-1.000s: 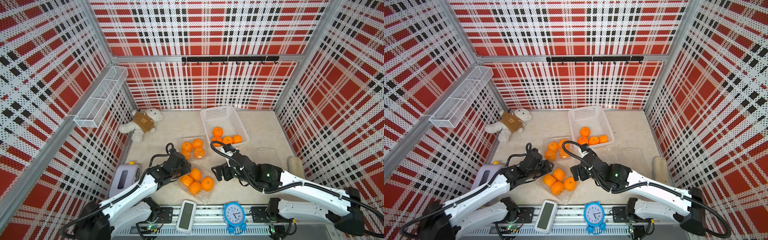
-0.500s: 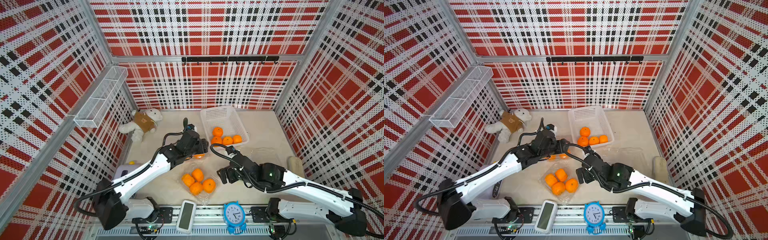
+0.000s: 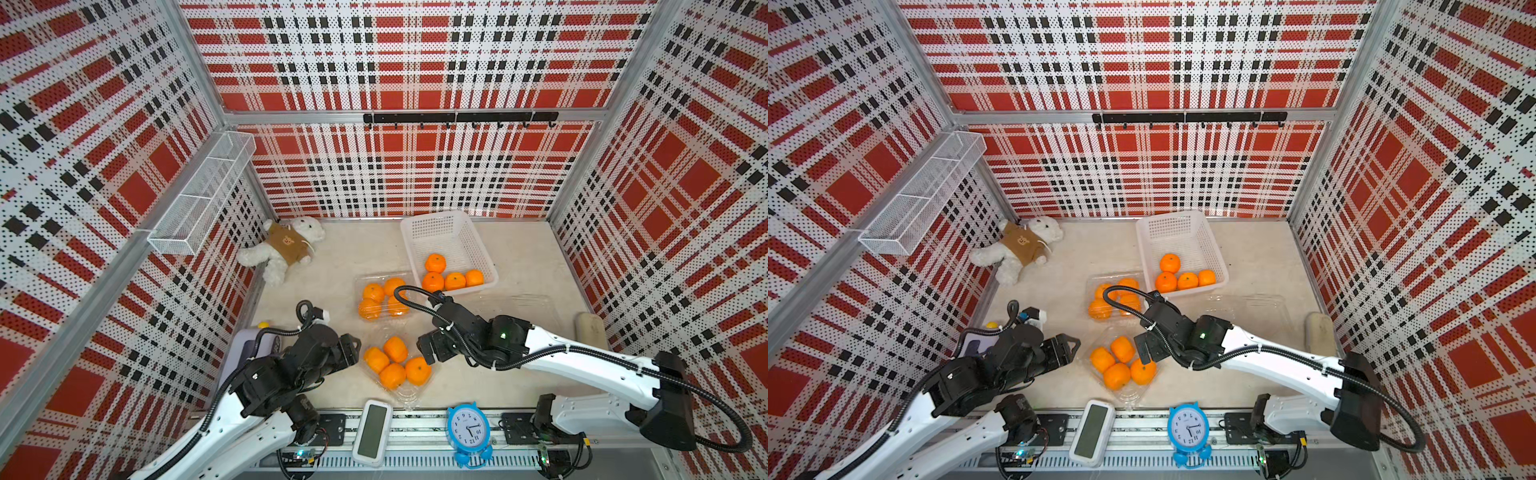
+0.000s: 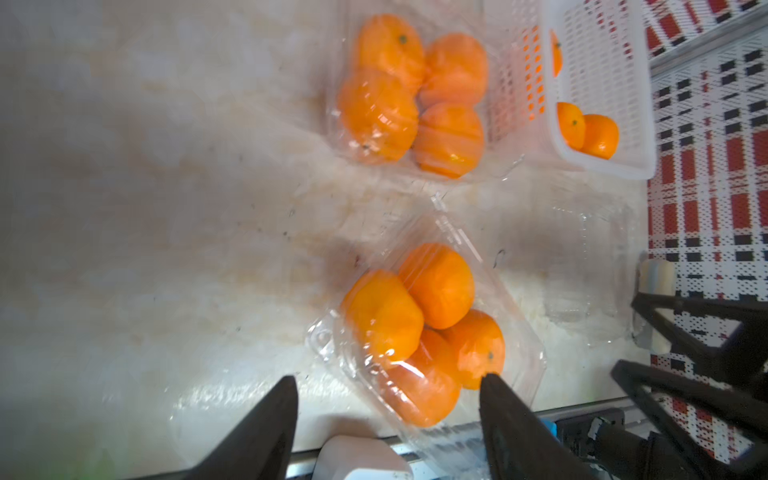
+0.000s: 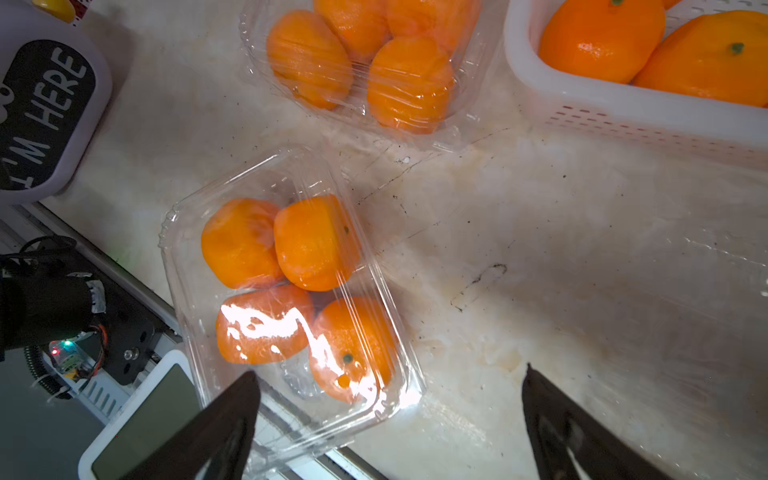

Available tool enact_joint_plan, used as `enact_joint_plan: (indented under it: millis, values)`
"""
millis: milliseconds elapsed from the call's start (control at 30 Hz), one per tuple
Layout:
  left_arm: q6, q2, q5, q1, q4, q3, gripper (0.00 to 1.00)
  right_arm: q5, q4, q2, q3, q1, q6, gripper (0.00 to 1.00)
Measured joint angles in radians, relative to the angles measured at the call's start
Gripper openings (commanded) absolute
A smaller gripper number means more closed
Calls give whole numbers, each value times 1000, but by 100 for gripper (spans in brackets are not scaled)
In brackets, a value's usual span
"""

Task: Take oranges out of containers
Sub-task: Adjust the packing box at the center of the board.

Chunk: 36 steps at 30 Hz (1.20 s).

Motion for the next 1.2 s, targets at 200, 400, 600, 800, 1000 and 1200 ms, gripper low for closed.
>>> enact_joint_plan:
  millis: [200, 400, 600, 800, 1000, 1200]
  values:
    - [-69, -48, 18, -2, -27, -133, 46, -77, 73, 76, 2, -30, -11, 100]
    - [-101, -107, 24, -13, -49, -182, 29, -135, 105, 90, 2, -35, -19, 100]
    - [-101, -44, 64, -38, -16, -203, 30, -136, 114, 90, 2, -35, -21, 100]
    - [-89, 78, 108, -61, 118, -259, 31, -127, 120, 121, 3, -35, -27, 100]
    - [-69, 208, 119, -60, 311, -260, 32, -127, 132, 140, 3, -35, -27, 100]
    - [-45, 400, 143, -59, 530, -238, 32, -101, 111, 137, 3, -35, -25, 100]
